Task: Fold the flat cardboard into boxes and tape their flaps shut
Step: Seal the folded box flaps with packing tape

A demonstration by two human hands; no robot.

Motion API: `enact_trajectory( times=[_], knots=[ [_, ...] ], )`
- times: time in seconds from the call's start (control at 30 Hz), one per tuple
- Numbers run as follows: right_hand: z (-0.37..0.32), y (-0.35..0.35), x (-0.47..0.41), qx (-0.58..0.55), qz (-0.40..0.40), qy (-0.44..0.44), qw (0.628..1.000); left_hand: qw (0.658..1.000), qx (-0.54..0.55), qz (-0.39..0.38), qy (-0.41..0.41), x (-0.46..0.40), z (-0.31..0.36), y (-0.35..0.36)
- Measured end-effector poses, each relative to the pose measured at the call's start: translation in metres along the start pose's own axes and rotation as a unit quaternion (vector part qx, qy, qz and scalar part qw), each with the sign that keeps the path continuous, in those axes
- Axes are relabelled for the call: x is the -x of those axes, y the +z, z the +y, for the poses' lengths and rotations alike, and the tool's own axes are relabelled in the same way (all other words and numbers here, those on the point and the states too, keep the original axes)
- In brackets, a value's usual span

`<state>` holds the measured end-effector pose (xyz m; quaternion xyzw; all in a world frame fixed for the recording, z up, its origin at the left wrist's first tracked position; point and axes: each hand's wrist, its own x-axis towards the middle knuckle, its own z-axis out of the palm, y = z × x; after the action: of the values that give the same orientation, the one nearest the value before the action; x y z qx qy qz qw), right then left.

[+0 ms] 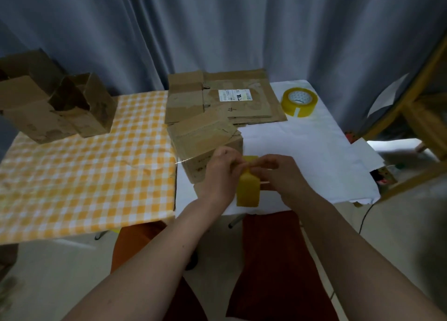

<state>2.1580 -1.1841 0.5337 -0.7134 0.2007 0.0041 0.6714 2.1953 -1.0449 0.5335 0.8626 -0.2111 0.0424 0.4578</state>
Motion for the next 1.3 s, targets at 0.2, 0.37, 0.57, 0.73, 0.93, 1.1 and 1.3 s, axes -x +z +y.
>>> enact_trajectory(
  times=[0.2,0.37,0.57,0.73,0.93,1.1,1.3],
  knots=[
    [0.008,-0.034,-0.019,0.094,0.114,-0.072,0.986,0.998,-0.032,-0.041,-0.018,-0.019,0.010,0.028],
    [0.045,-0.051,-0.051,0.466,0.132,-0.117,0.867,0.967,-0.253,-0.031,0.011,-0.035,-0.019,0.007],
    [0.080,-0.056,-0.068,0.641,0.019,-0.082,0.763,0.961,-0.268,-0.033,-0.059,-0.025,-0.070,-0.027],
    [0.071,-0.043,-0.072,0.638,0.056,-0.112,0.759,0.989,-0.126,0.023,-0.073,-0.036,-0.096,-0.053],
    [0.021,0.051,-0.059,0.337,0.026,-0.199,0.920,0.978,-0.165,-0.039,-0.124,-0.098,-0.120,-0.084],
    [0.006,0.104,-0.065,0.203,0.032,-0.068,0.976,0.960,-0.159,-0.142,-0.179,-0.115,-0.124,-0.101],
    [0.001,0.124,-0.083,0.046,0.103,-0.034,0.993,0.946,-0.132,-0.184,-0.233,-0.071,-0.126,-0.099]
  ],
)
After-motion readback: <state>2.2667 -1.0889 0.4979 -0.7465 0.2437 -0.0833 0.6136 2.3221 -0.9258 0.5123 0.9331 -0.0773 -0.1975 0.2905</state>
